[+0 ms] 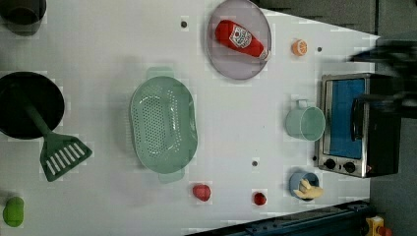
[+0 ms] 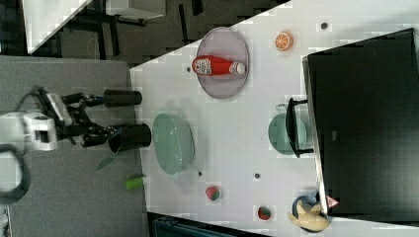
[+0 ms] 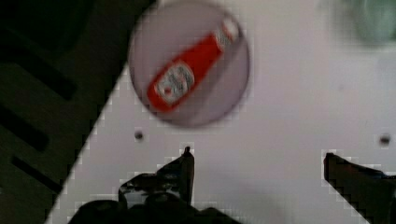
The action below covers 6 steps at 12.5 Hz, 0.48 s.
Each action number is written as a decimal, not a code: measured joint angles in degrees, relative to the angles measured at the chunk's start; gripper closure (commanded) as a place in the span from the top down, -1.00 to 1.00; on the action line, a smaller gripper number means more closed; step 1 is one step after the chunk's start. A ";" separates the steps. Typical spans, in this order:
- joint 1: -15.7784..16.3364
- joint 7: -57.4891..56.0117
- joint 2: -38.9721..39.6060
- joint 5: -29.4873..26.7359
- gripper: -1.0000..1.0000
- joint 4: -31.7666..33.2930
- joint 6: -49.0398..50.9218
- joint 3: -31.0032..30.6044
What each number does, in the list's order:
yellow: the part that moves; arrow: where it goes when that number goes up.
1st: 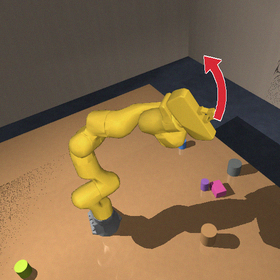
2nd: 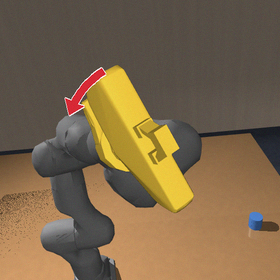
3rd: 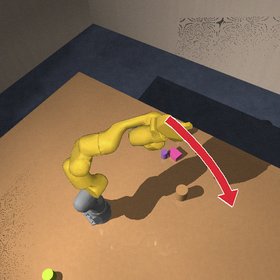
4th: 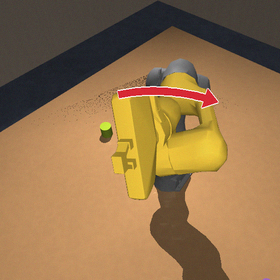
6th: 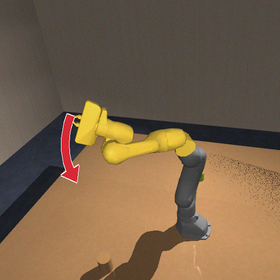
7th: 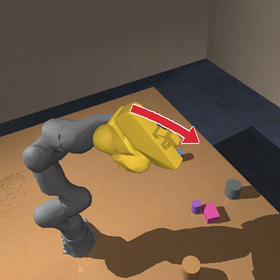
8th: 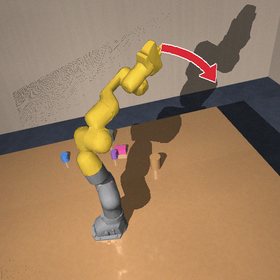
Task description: Drag strainer right to left.
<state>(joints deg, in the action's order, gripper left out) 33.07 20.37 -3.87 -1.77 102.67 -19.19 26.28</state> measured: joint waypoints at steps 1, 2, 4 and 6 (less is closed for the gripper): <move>-1.76 -4.29 -3.32 1.53 1.00 -0.28 0.53 3.18; -3.41 -7.50 -6.10 4.27 1.00 -0.22 1.48 6.00; -6.29 -11.72 -8.36 9.34 1.00 0.39 3.46 10.73; -8.71 -13.64 -6.77 10.56 1.00 1.23 5.84 12.04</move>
<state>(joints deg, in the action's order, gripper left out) 24.35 6.73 -10.64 8.78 103.90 -13.35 38.33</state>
